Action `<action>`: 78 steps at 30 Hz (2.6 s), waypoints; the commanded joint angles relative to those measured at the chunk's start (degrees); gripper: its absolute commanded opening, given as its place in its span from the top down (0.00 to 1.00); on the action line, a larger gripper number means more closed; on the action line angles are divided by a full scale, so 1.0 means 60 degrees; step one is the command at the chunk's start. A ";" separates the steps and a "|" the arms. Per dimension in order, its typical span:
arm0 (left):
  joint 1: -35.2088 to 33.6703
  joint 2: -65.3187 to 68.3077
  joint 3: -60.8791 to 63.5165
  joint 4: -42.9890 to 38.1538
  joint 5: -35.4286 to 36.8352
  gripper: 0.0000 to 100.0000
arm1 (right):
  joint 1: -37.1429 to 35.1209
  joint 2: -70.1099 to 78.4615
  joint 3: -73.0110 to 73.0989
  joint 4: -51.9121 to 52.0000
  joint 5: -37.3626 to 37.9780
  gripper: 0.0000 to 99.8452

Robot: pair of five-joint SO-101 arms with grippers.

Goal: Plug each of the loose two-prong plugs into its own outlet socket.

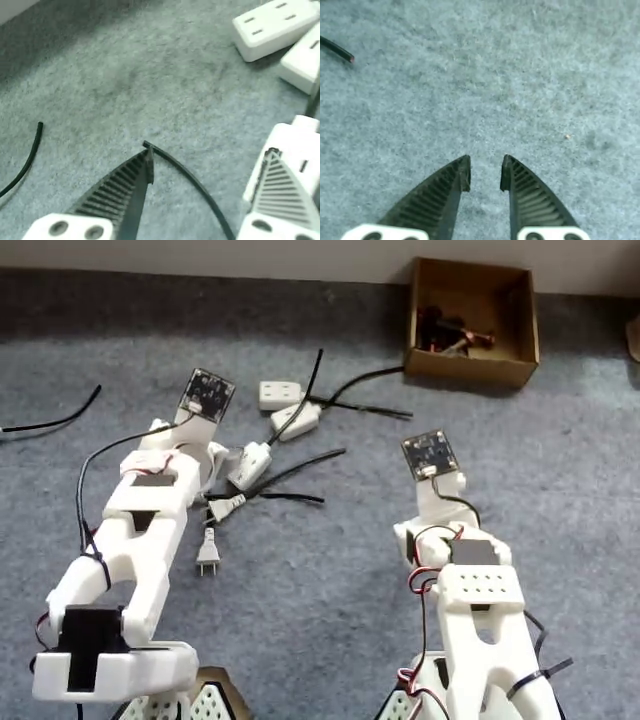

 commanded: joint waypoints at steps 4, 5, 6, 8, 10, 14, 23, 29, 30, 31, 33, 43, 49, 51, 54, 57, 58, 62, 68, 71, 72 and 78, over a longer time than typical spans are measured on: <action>0.0960 -0.1370 -0.0125 0.1245 0.0088 0.67 | 0.0095 -0.0242 -0.0037 -0.0168 0.0103 0.89; 0.0974 -0.1487 -0.0125 0.1319 0.0073 0.67 | 0.0095 -0.0242 -0.0037 -0.0168 0.0103 0.89; 0.0989 -0.1502 -0.0125 0.1333 0.0000 0.67 | 0.0095 -0.0242 -0.0037 -0.0168 0.0117 0.89; 0.0989 -0.1370 -0.0125 0.1333 -0.0322 0.67 | 0.0095 -0.0242 -0.0037 -0.0168 0.0117 0.89; 0.0989 -0.1121 -0.0125 0.1333 -0.0410 0.67 | 0.0095 -0.0242 -0.0037 -0.0168 0.0117 0.89; 0.1004 -0.0623 -0.0125 0.1333 -0.0440 0.67 | 0.0095 -0.0242 -0.0037 -0.0168 0.0117 0.89; 0.0886 0.0300 -0.0476 0.1319 -0.0835 0.68 | 0.0095 -0.0242 -0.0037 -0.0168 0.0117 0.89; 0.0813 0.1004 -0.1033 0.1319 -0.0821 0.73 | 0.0095 -0.0242 -0.0037 -0.0168 0.0132 0.89; 0.0813 0.1048 -0.1062 0.1319 -0.0821 0.75 | 0.0095 -0.0242 -0.0037 -0.0168 0.0132 0.89; 0.0813 0.1062 -0.1062 0.1319 -0.0821 0.77 | 0.0095 -0.0242 -0.0037 -0.0168 0.0132 0.89; 0.0813 0.1004 -0.1062 0.1319 -0.0821 0.79 | 0.0095 -0.0242 -0.0037 -0.0168 0.0132 0.89; 0.0813 0.0989 -0.1062 0.1348 -0.0806 0.83 | 0.0095 -0.0242 -0.0037 -0.0168 0.0132 0.89; 0.0872 0.0960 -0.1062 0.1363 -0.0806 0.88 | 0.0095 -0.0242 -0.0037 -0.0168 0.0132 0.89; 0.0872 0.0960 -0.1048 0.1363 -0.0806 0.92 | 0.0095 -0.0242 -0.0037 -0.0168 0.0132 0.89; 0.0886 0.0960 -0.1033 0.1363 -0.0806 0.96 | 0.0095 -0.0242 -0.0037 -0.0168 0.0132 0.89; 0.0886 0.0960 -0.1018 0.1363 -0.0806 0.96 | 0.0095 -0.0242 -0.0037 -0.0168 0.0132 0.89; 0.0886 0.0960 -0.1018 0.1363 -0.0806 0.96 | 0.0095 -0.0242 -0.0037 -0.0168 0.0132 0.89; 0.0901 0.1018 -0.1062 0.1363 -0.0806 0.96 | 0.0095 -0.0242 -0.0037 -0.0168 0.0132 0.89; 0.0872 0.0960 -0.1062 0.1363 -0.0806 0.82 | 0.0095 -0.0242 -0.0037 -0.0168 0.0132 0.89; 0.0857 0.0945 -0.1077 0.1363 -0.0806 0.75 | 0.0095 -0.0242 -0.0037 -0.0168 0.0132 0.89; 0.0857 0.0945 -0.1077 0.1363 -0.0806 0.74 | 0.0095 -0.0242 -0.0037 -0.0168 0.0132 0.89; 0.0520 0.0945 -0.1516 0.1363 -0.0161 0.72 | 0.0095 -0.0242 -0.0037 -0.0183 0.0132 0.89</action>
